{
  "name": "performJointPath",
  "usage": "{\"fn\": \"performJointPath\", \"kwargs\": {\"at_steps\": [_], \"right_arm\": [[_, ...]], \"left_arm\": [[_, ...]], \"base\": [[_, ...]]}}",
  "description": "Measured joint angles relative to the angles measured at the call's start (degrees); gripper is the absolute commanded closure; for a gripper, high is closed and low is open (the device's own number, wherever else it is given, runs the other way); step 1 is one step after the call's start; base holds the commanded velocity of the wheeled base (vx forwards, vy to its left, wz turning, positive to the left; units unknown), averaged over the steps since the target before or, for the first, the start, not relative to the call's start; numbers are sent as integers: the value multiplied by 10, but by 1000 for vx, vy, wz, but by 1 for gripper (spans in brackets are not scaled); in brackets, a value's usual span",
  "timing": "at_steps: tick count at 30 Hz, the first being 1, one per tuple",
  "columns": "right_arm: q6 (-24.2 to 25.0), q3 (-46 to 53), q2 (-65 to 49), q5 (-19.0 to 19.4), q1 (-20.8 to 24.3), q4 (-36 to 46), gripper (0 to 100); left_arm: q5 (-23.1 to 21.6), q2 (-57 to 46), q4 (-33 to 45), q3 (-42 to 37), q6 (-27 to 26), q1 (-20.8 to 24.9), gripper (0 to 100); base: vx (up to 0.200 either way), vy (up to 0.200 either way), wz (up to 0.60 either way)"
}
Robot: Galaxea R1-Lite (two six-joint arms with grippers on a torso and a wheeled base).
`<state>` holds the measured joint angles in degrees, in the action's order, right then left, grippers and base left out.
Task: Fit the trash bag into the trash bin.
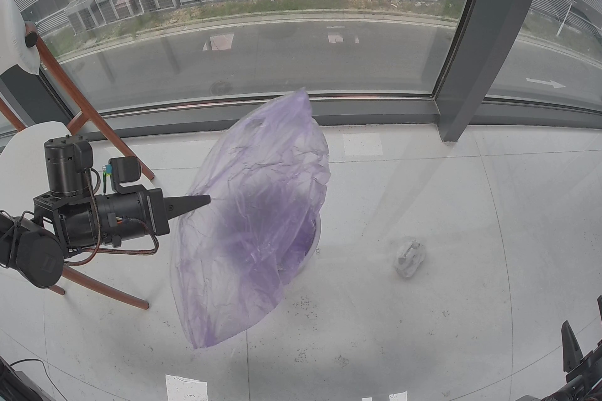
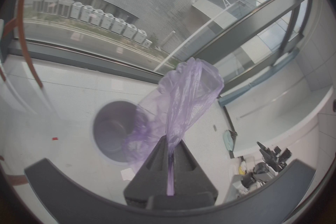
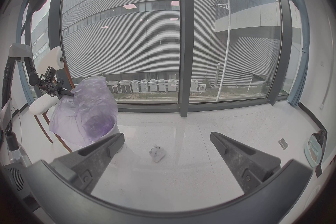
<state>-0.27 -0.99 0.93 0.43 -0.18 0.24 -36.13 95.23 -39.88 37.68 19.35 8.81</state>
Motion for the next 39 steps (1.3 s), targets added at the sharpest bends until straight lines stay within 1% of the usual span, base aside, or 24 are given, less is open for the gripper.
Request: {"fn": "performJointPath", "kwargs": {"at_steps": [3,5,9,13,15,18,19,23,28,29,31,35,38,39], "right_arm": [[-1,0,0,0,0,0,0],[-3,0,0,1,0,1,0],[-4,0,0,1,0,2,0],[-2,-3,1,6,-1,-2,0],[11,-21,9,7,4,-6,0],[52,-61,39,8,20,-10,0],[74,-80,59,9,29,-12,0],[125,-139,137,13,58,-17,0],[175,-209,259,27,92,-34,0],[190,-235,309,34,105,-46,0],[199,-251,342,37,113,-55,0],[229,-308,460,46,142,-93,0],[249,-343,538,55,167,-117,0],[252,-348,552,57,173,-120,0]], "left_arm": [[23,-1,16,-6,-7,-18,100],[34,0,22,-8,-30,-25,100],[45,7,25,-9,-73,-28,100],[50,23,25,-7,-84,-21,100],[53,30,25,-3,-85,-19,100],[62,41,25,7,-86,-14,100],[68,45,25,14,-86,-13,100],[92,62,25,41,-89,-8,100],[127,86,28,91,-93,-1,100],[141,96,31,115,-94,3,100],[151,104,33,133,-95,5,100],[183,138,31,215,-108,14,100],[201,174,24,292,-126,23,100],[203,181,24,305,-129,26,100]], "base": [[0,0,0],[0,0,0],[0,0,0],[0,0,0],[0,0,0],[0,0,0],[0,0,0],[0,0,0],[0,0,0],[0,0,0],[0,0,0],[0,0,0],[0,0,0],[0,0,0]]}}
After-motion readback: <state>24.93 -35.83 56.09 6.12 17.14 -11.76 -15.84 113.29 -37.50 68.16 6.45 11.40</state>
